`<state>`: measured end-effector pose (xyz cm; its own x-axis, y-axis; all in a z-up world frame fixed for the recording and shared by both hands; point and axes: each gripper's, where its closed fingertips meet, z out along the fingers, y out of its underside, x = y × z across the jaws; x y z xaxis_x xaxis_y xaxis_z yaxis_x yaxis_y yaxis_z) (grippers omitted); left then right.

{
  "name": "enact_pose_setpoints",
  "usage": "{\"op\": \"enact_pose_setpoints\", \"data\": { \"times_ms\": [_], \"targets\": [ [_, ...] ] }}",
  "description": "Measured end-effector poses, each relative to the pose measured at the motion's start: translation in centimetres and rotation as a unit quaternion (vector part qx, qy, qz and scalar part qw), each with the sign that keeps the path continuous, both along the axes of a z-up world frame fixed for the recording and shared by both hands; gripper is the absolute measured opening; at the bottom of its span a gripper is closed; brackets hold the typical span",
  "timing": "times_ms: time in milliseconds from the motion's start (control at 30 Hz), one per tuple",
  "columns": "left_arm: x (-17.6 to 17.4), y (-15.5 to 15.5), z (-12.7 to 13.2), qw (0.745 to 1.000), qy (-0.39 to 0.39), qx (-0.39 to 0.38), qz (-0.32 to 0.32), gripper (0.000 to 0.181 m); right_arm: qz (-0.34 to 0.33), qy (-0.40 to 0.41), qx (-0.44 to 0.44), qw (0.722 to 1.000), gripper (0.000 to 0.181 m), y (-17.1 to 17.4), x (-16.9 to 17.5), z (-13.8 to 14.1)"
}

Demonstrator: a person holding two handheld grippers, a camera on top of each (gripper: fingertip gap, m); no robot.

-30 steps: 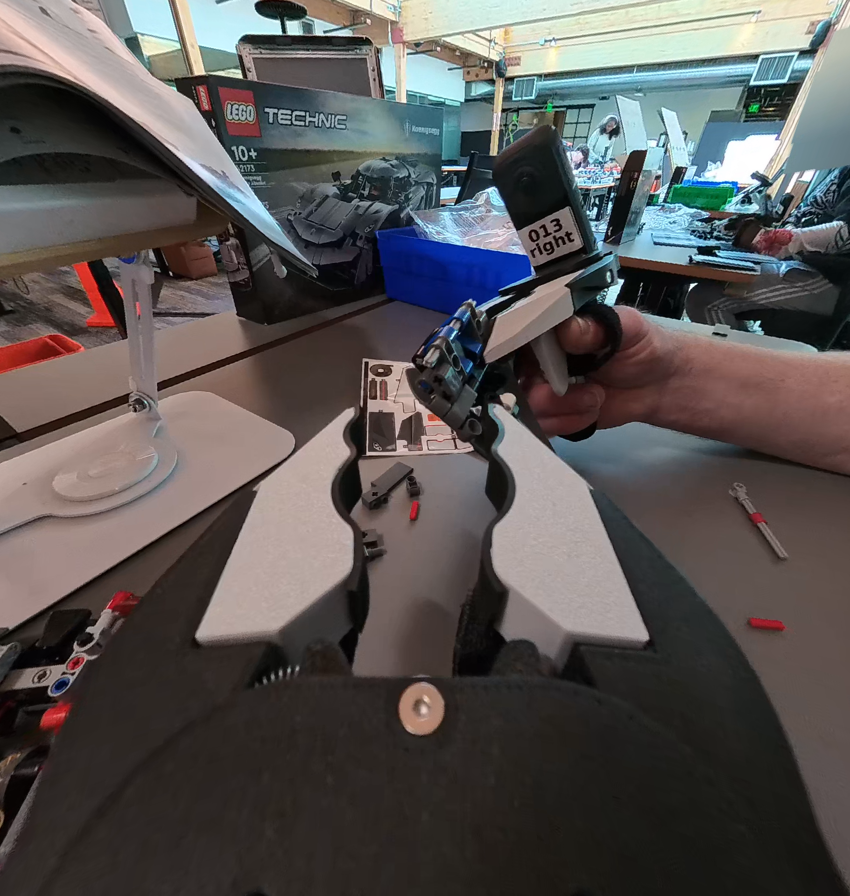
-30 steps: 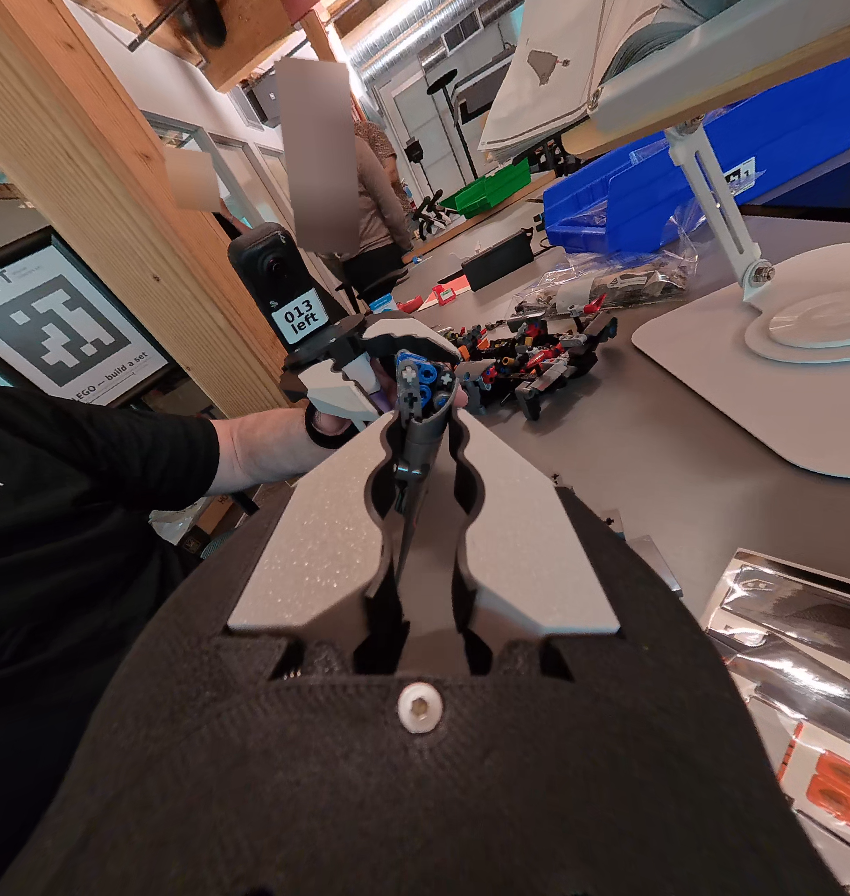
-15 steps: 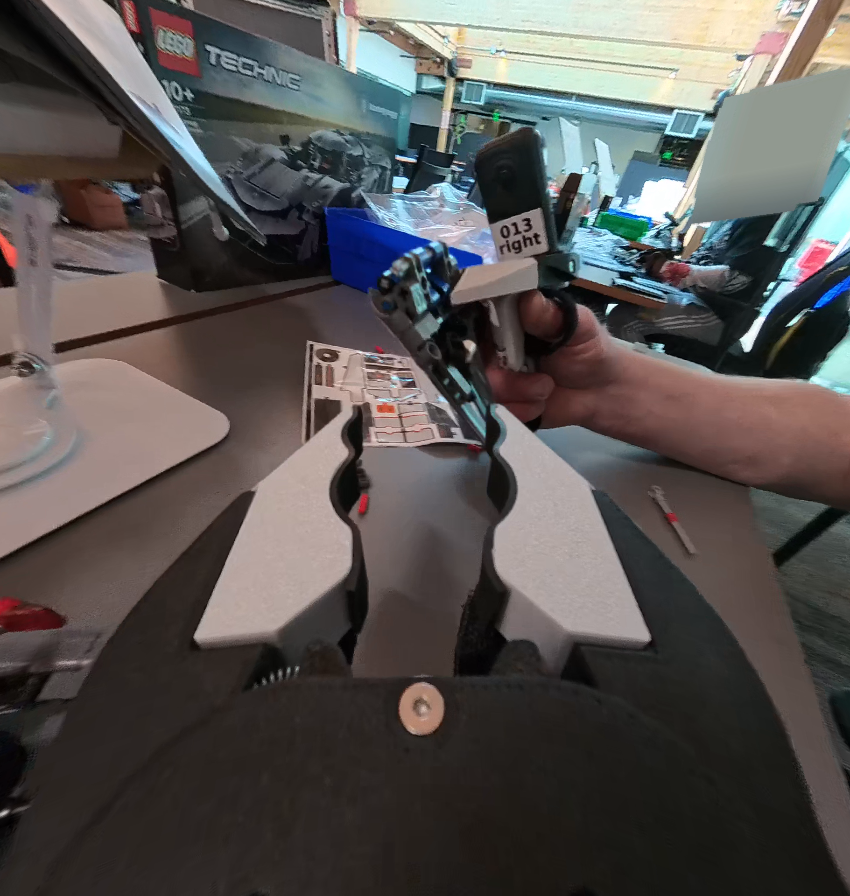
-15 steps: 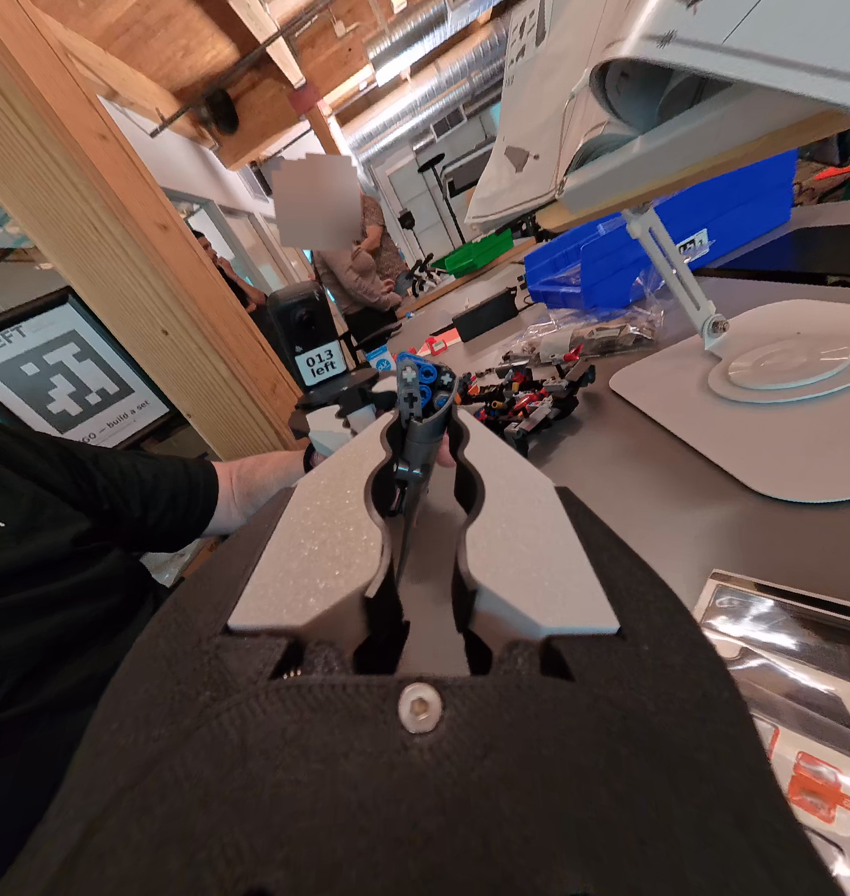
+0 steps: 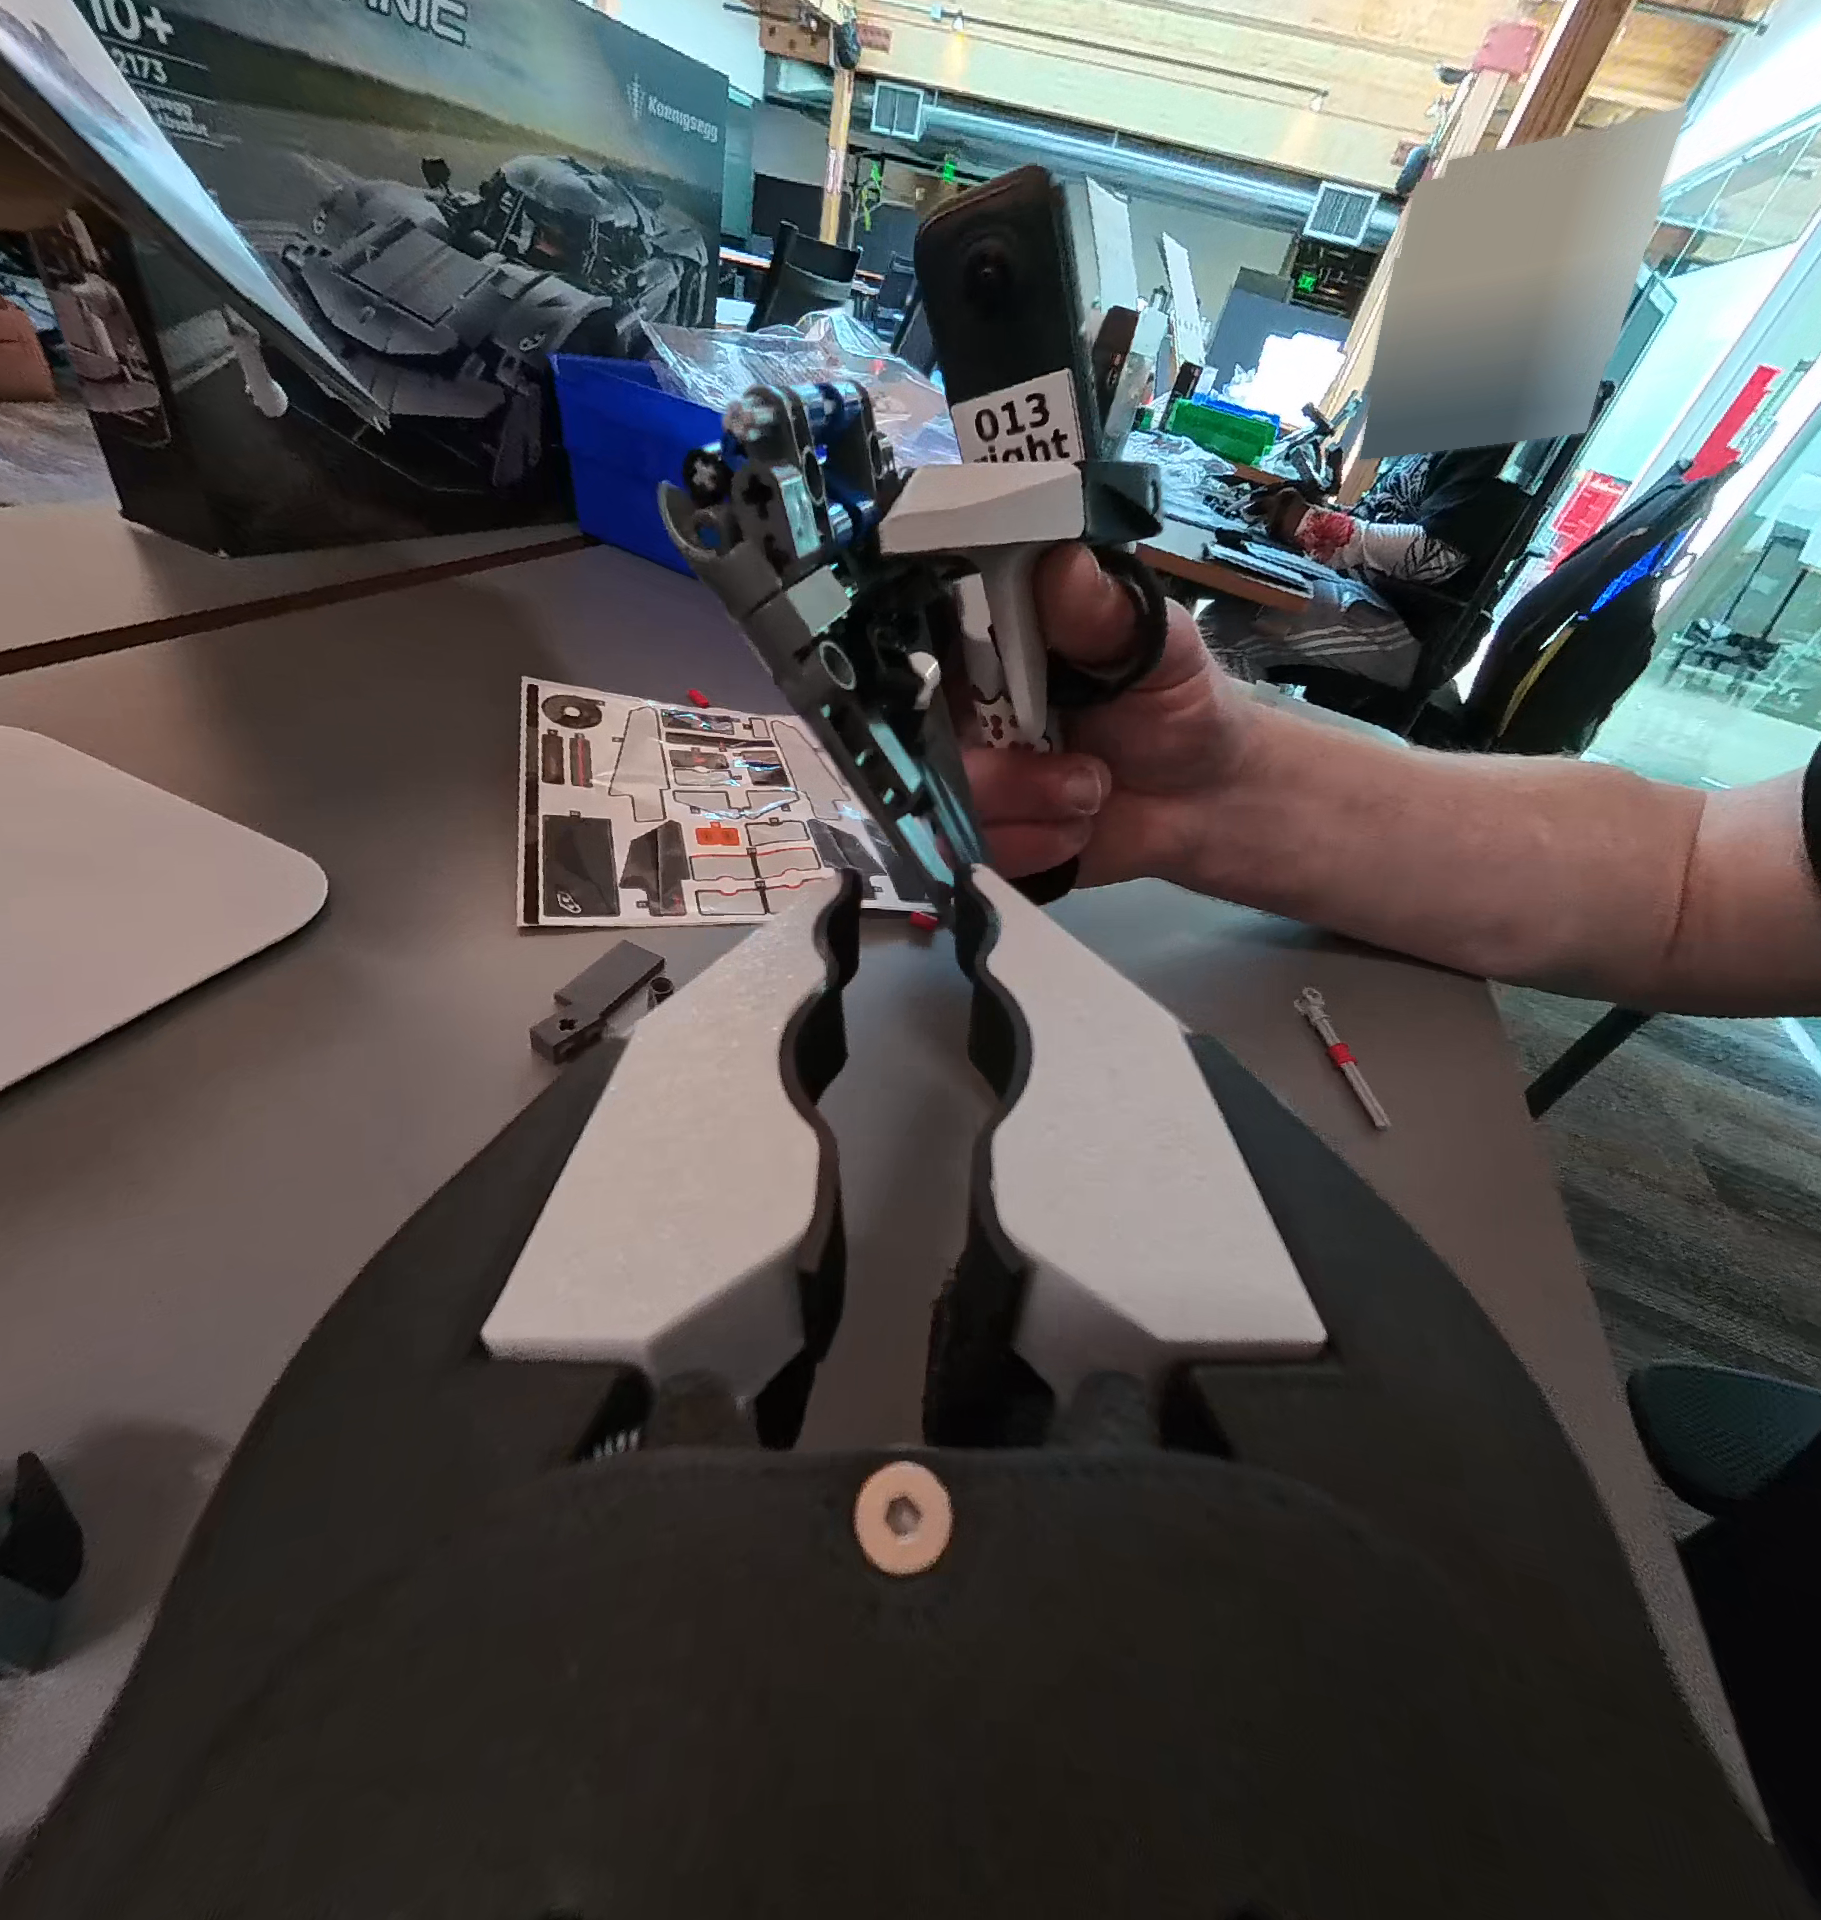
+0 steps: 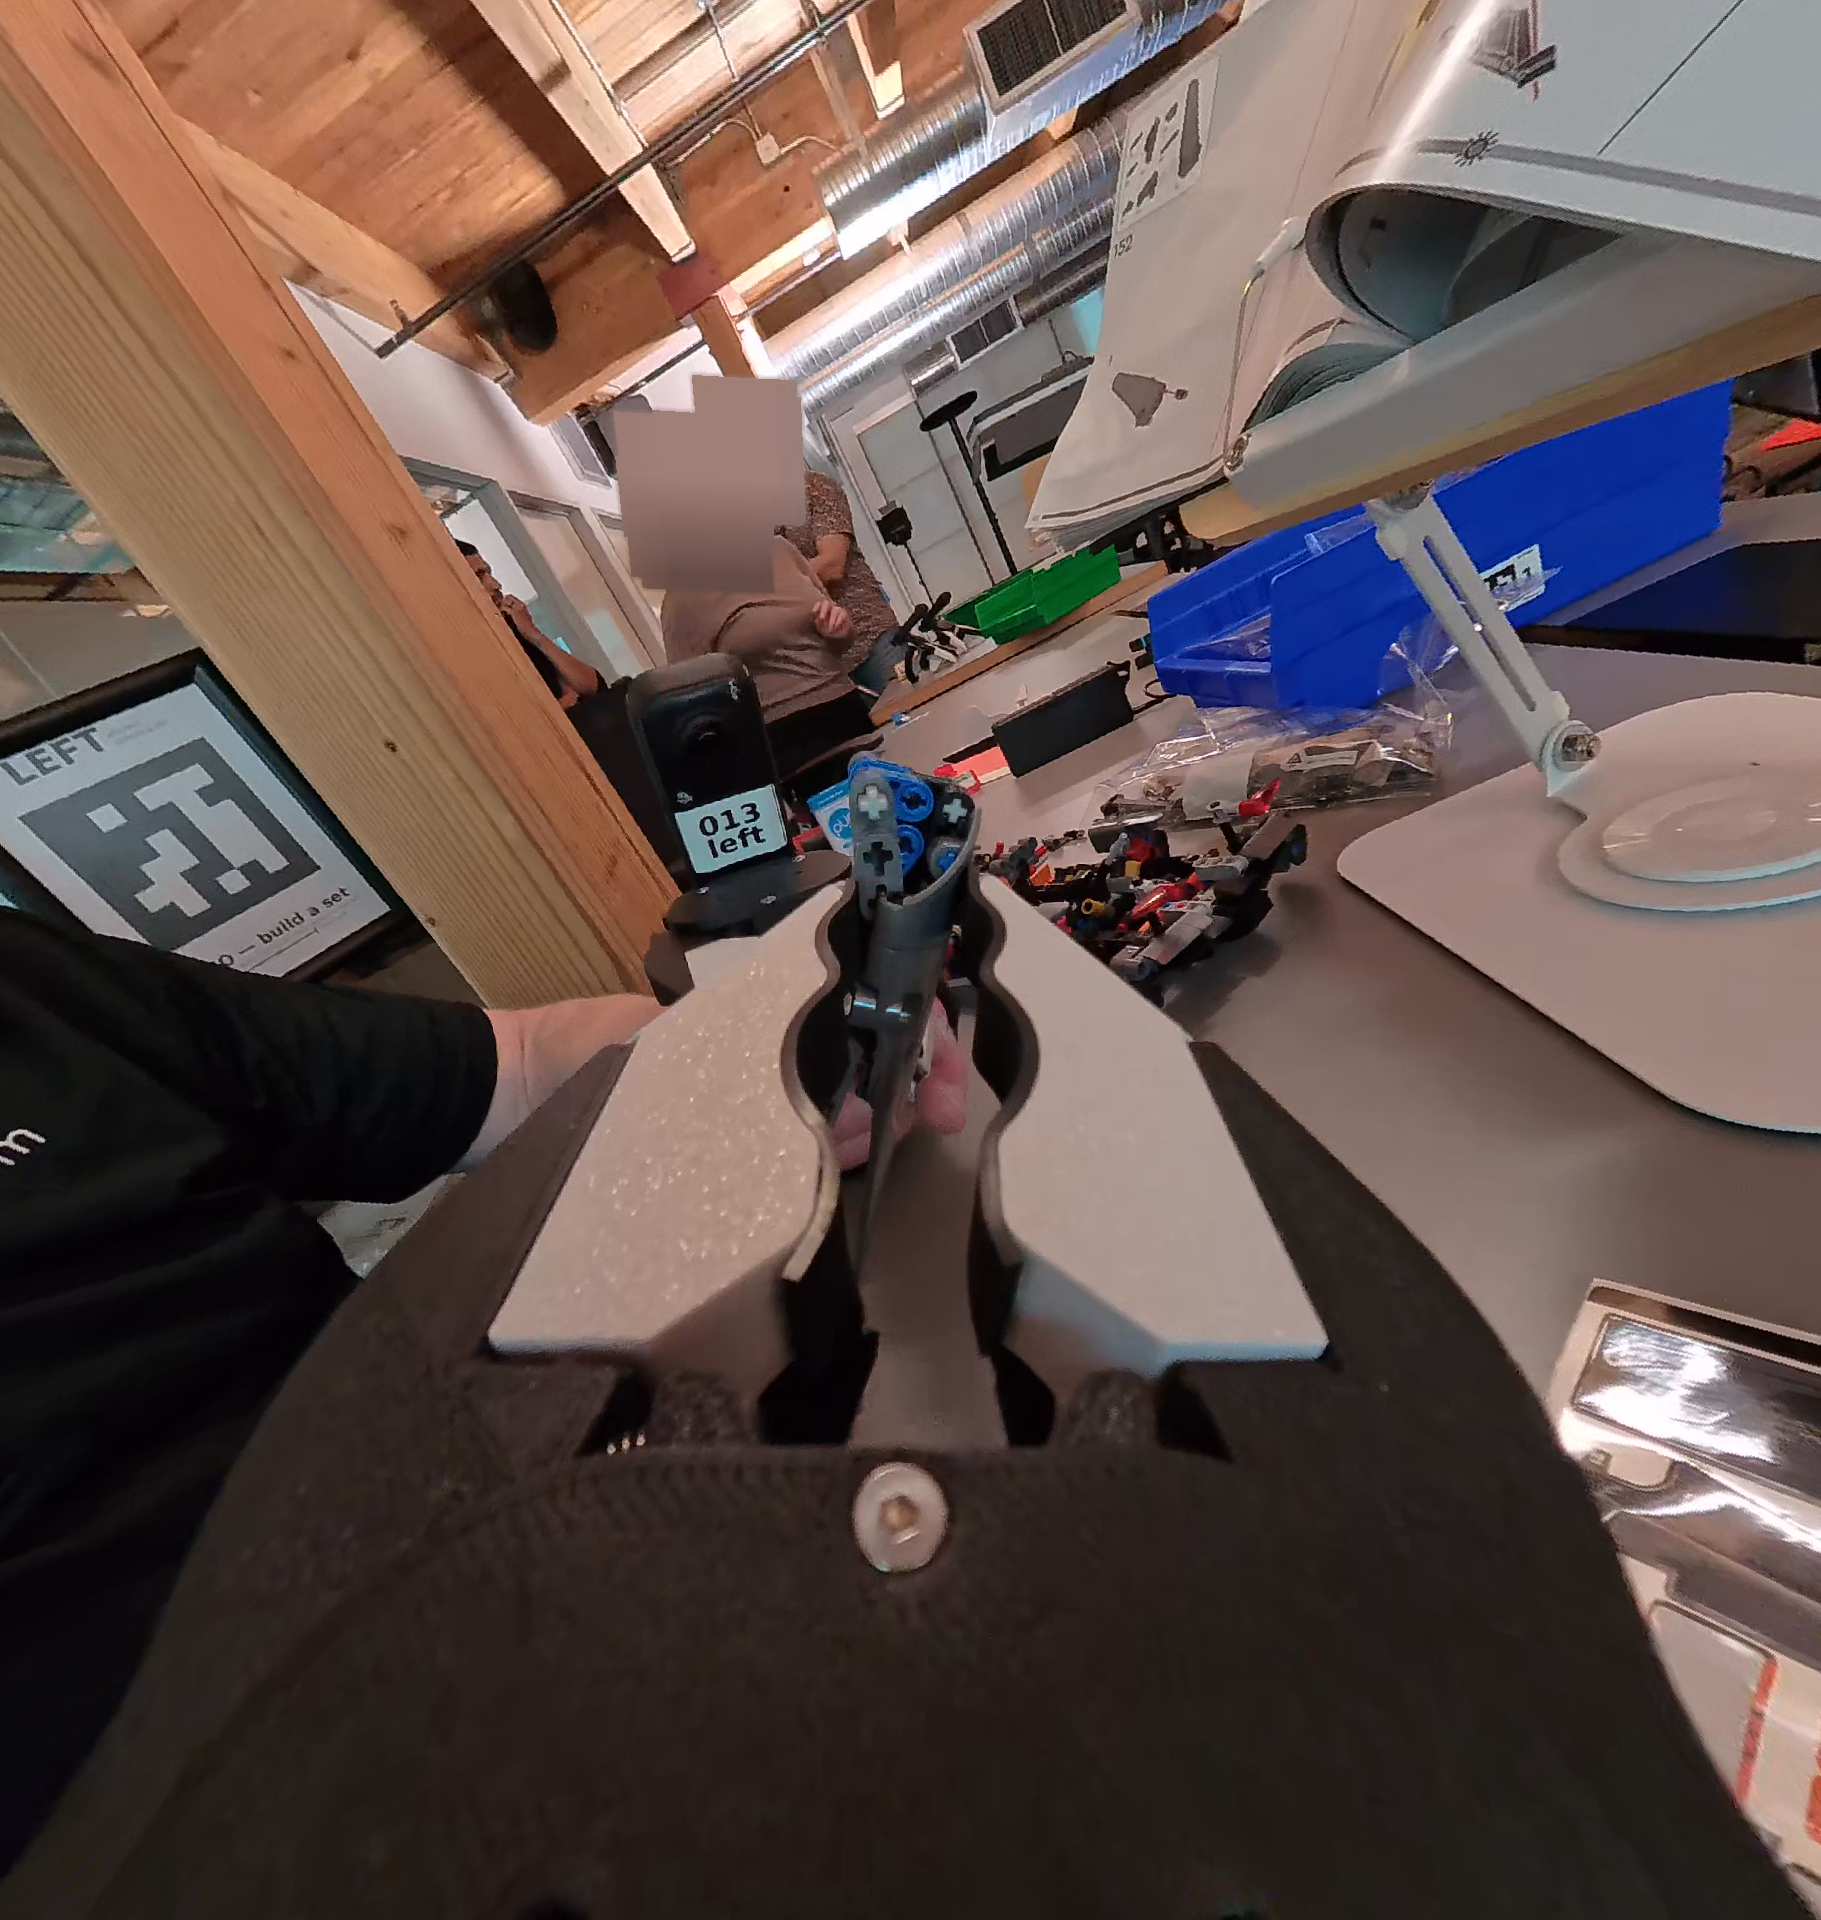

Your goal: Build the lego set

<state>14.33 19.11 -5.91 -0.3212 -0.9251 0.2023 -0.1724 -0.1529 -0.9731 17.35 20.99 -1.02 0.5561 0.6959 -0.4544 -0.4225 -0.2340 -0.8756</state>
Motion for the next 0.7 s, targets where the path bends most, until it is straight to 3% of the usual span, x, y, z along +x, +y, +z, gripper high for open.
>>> {"op": "enact_pose_setpoints", "data": {
  "times_ms": [67,633,700],
  "targets": [
    [0.00,0.04,0.01,1.000,-0.002,0.009,0.004,0.003,0.002,0.005,0.000,1.000,0.015,-0.04,0.02,0.13],
    [-0.13,0.58,0.05,1.000,-0.002,-0.007,0.005,0.000,0.014,0.012,0.004,1.000,0.016,-0.30,-0.41,0.58],
    [-0.16,0.71,0.02,1.000,0.001,-0.018,0.003,0.000,0.015,0.015,0.003,1.000,0.026,-0.25,-0.55,0.67]
  ]
}}
